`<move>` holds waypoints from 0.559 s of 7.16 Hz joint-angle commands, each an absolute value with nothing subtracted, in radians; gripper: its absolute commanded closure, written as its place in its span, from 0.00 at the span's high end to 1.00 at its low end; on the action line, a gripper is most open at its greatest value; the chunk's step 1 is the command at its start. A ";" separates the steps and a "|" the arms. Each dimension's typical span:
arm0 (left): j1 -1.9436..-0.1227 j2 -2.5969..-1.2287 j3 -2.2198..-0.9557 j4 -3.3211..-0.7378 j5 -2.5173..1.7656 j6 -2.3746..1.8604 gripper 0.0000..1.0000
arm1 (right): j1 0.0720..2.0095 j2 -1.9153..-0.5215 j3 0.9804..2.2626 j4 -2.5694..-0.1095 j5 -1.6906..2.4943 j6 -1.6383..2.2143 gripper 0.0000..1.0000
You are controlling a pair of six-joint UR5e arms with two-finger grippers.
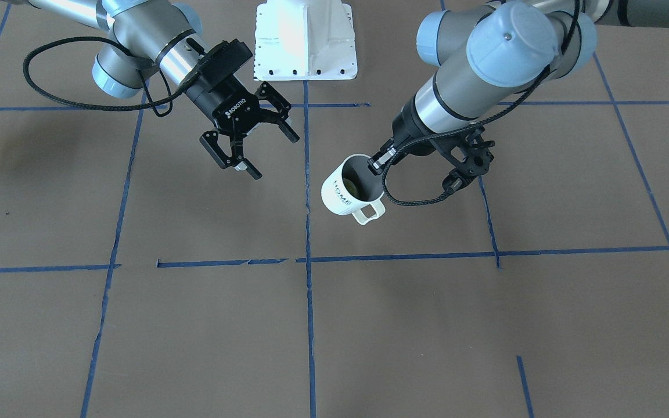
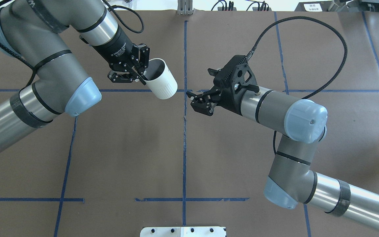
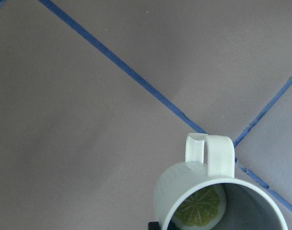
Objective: Left arm hands cup to right arm to dump lemon
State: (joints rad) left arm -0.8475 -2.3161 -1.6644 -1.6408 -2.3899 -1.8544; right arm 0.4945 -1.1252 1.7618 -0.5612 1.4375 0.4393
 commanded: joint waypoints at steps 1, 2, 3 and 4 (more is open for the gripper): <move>-0.819 -2.365 -1.666 -1.641 -2.390 -1.937 0.00 | 0.460 -1.109 1.761 -0.563 1.395 0.437 1.00; -0.815 -2.376 -1.667 -1.643 -2.390 -1.951 0.00 | 0.445 -1.109 1.759 -0.563 1.356 0.436 1.00; -0.808 -2.382 -1.667 -1.643 -2.390 -1.956 0.00 | 0.442 -1.109 1.758 -0.563 1.348 0.433 1.00; -0.805 -2.391 -1.667 -1.644 -2.390 -1.973 0.00 | 0.437 -1.109 1.758 -0.563 1.347 0.428 1.00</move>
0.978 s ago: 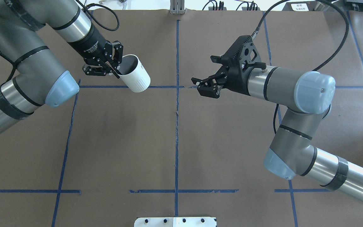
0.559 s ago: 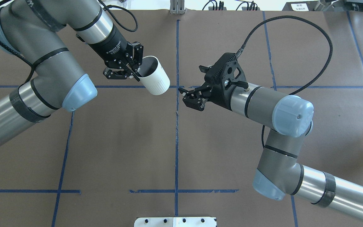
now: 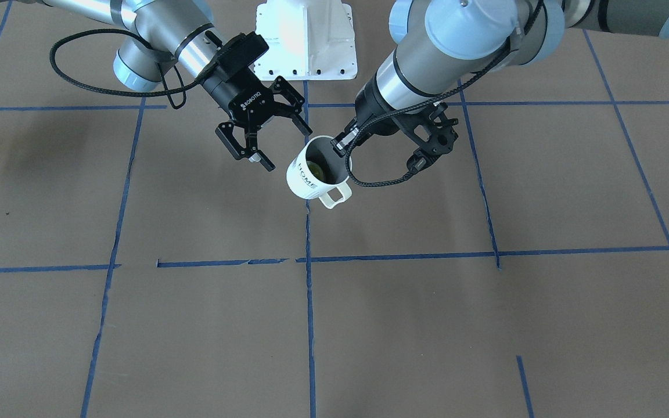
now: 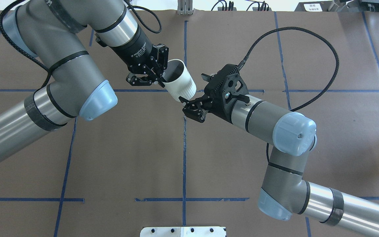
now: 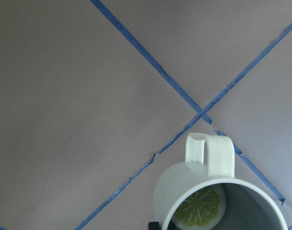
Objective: Left arm hands cup to right arm to dump lemon
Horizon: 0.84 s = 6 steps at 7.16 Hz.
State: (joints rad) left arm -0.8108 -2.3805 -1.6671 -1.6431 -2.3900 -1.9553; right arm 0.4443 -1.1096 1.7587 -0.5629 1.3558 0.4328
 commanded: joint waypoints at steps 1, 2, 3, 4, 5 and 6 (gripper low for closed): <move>-0.802 -2.404 -1.667 -1.643 -2.390 -1.983 0.00 | 0.437 -1.109 1.758 -0.563 1.347 0.428 1.00; -0.801 -2.405 -1.672 -1.644 -2.391 -1.996 0.00 | 0.437 -1.109 1.758 -0.563 1.347 0.426 1.00; -0.789 -2.405 -1.678 -1.643 -2.391 -1.997 0.00 | 0.437 -1.109 1.758 -0.563 1.347 0.426 1.00; -0.785 -2.404 -1.681 -1.641 -2.391 -1.997 0.00 | 0.437 -1.109 1.758 -0.563 1.347 0.426 1.00; -0.784 -2.402 -1.684 -1.640 -2.393 -2.008 0.00 | 0.437 -1.109 1.758 -0.563 1.347 0.417 1.00; -0.784 -2.401 -1.687 -1.640 -2.395 -2.008 0.00 | 0.437 -1.109 1.758 -0.563 1.347 0.414 1.00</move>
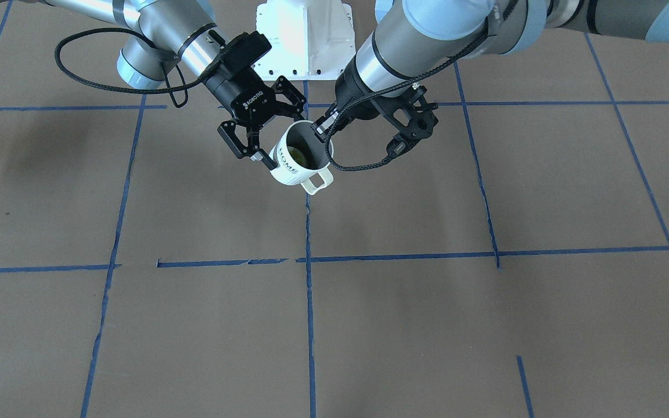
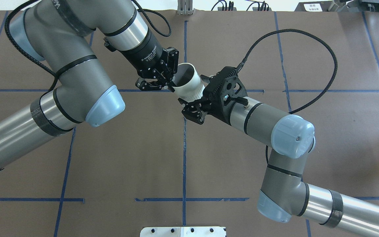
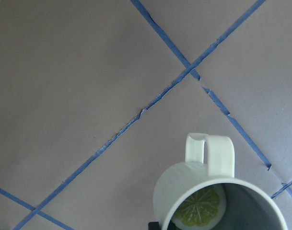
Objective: Left arm hands cup to right arm to dump lemon
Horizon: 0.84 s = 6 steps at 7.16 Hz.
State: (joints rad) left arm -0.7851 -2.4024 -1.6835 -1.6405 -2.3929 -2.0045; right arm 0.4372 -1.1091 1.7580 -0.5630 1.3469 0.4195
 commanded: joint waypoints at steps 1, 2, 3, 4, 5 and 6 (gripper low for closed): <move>-0.784 -2.402 -1.695 -1.641 -2.396 -2.019 0.00 | 0.437 -1.109 1.758 -0.563 1.345 0.414 1.00; -0.784 -2.402 -1.710 -1.641 -2.398 -2.023 0.00 | 0.437 -1.109 1.758 -0.563 1.347 0.414 1.00; -0.782 -2.402 -1.713 -1.643 -2.398 -2.023 0.00 | 0.437 -1.109 1.758 -0.563 1.347 0.414 1.00; -0.784 -2.402 -1.716 -1.643 -2.398 -2.023 0.00 | 0.437 -1.109 1.758 -0.563 1.347 0.414 1.00; -0.784 -2.402 -1.718 -1.643 -2.399 -2.023 0.02 | 0.437 -1.106 1.758 -0.561 1.335 0.416 0.87; -0.784 -2.401 -1.720 -1.646 -2.402 -1.993 0.86 | 0.431 -1.106 1.759 -0.561 1.328 0.423 0.55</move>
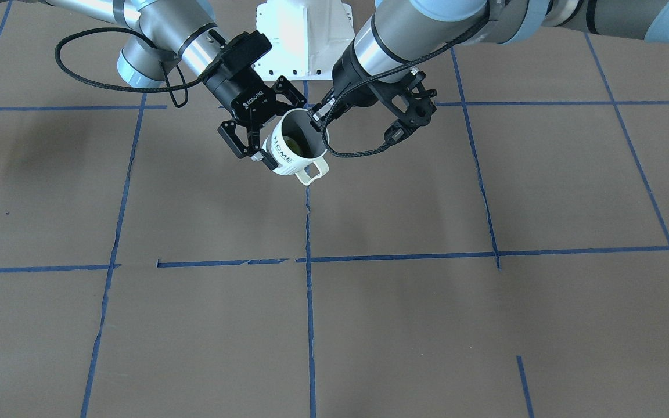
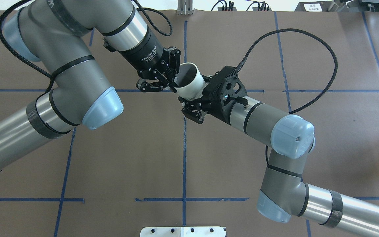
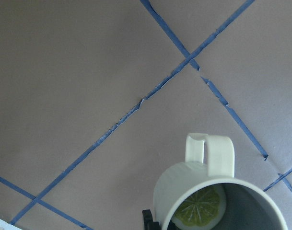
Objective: Left arm hands cup to right arm to dump lemon
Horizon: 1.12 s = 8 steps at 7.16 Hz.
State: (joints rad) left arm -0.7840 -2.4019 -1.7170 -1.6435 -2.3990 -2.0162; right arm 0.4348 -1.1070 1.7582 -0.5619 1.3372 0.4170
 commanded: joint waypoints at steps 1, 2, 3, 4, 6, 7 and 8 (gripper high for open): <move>-0.790 -2.396 -1.724 -1.646 -2.443 -1.961 1.00 | 0.433 -1.109 1.767 -0.561 1.330 0.420 0.25; -0.837 -2.395 -1.724 -1.646 -2.491 -1.929 1.00 | 0.427 -1.111 1.761 -0.561 1.328 0.416 0.21; -0.895 -2.390 -1.723 -1.644 -2.567 -1.890 1.00 | 0.426 -1.112 1.761 -0.561 1.330 0.417 0.18; -0.908 -2.340 -1.739 -1.644 -2.580 -1.825 1.00 | 0.426 -1.117 1.761 -0.561 1.328 0.422 0.08; -0.907 -2.175 -1.756 -1.635 -2.481 -1.546 1.00 | 0.458 -1.123 1.763 -0.566 1.328 0.423 0.03; -0.902 -2.104 -1.755 -1.631 -2.397 -1.381 1.00 | 0.489 -1.144 1.761 -0.568 1.327 0.428 0.02; -0.907 -2.042 -1.755 -1.629 -2.320 -1.177 1.00 | 0.532 -1.185 1.763 -0.563 1.328 0.446 0.02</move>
State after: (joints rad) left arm -0.9044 -2.1230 -1.7542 -1.6322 -2.4129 -1.4031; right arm 0.4868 -1.1464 1.7621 -0.5656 1.3277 0.4306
